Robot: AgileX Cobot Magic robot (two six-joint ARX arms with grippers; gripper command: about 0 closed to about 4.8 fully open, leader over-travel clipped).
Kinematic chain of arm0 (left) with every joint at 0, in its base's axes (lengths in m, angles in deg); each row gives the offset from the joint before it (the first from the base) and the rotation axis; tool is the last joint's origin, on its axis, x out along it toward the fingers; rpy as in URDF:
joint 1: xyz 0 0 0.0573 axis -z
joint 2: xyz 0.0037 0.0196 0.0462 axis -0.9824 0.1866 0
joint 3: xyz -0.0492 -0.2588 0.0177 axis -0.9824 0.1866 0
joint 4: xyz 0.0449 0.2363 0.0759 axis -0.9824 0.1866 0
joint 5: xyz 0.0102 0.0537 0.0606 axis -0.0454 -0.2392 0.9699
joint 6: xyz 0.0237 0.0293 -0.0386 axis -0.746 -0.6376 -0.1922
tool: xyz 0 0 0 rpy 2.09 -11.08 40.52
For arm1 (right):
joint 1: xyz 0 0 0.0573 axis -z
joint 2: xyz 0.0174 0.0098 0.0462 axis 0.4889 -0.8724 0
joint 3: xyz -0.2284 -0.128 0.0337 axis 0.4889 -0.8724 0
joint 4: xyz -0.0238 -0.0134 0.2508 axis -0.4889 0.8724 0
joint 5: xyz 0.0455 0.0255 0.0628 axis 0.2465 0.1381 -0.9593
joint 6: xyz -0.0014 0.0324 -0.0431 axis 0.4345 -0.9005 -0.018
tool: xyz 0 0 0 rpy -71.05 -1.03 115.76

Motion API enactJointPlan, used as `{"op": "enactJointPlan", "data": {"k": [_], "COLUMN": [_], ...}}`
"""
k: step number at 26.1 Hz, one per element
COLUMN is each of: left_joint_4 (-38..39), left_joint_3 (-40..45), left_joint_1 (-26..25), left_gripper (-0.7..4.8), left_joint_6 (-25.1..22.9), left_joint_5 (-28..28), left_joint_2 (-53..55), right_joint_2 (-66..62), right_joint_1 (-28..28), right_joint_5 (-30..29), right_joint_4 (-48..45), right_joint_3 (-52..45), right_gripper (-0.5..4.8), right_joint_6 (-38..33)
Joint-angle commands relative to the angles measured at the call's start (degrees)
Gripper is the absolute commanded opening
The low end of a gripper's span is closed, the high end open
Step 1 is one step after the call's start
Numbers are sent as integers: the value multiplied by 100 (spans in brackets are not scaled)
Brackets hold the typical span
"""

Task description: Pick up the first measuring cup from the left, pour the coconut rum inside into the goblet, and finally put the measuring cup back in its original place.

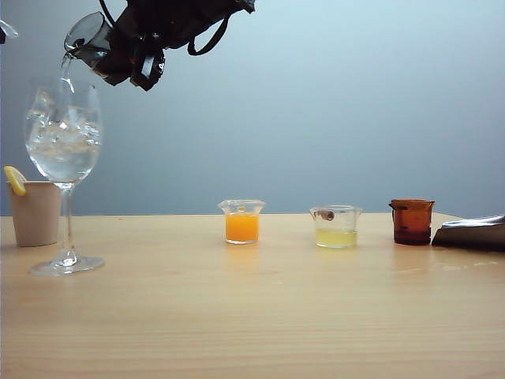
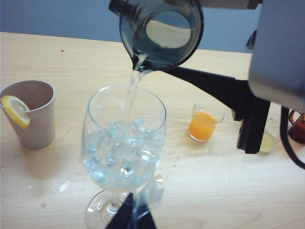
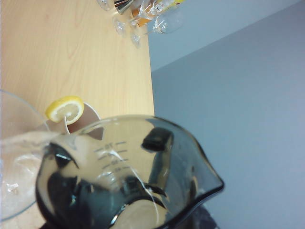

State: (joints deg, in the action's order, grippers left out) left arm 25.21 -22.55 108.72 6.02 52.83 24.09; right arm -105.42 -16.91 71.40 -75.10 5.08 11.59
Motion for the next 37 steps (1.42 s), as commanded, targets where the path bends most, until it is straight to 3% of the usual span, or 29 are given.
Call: {"op": "enactJointPlan", "data": {"k": [1, 37], "left_joint_4": [-39, -39], "left_joint_3": [-22, -22], "left_joint_1": [-13, -13], "left_gripper": [-6, -6], "left_joint_6": [-2, 22], "left_joint_5": [-87, -131], "left_joint_2": [-9, -11], "right_joint_2": [66, 57], "right_joint_1": [-61, -157], "right_joint_5": [4, 131], "right_joint_4": [-151, -330], "right_joint_3": [35, 35], "right_gripper": [49, 49], "right_joint_6": [109, 1956]}}
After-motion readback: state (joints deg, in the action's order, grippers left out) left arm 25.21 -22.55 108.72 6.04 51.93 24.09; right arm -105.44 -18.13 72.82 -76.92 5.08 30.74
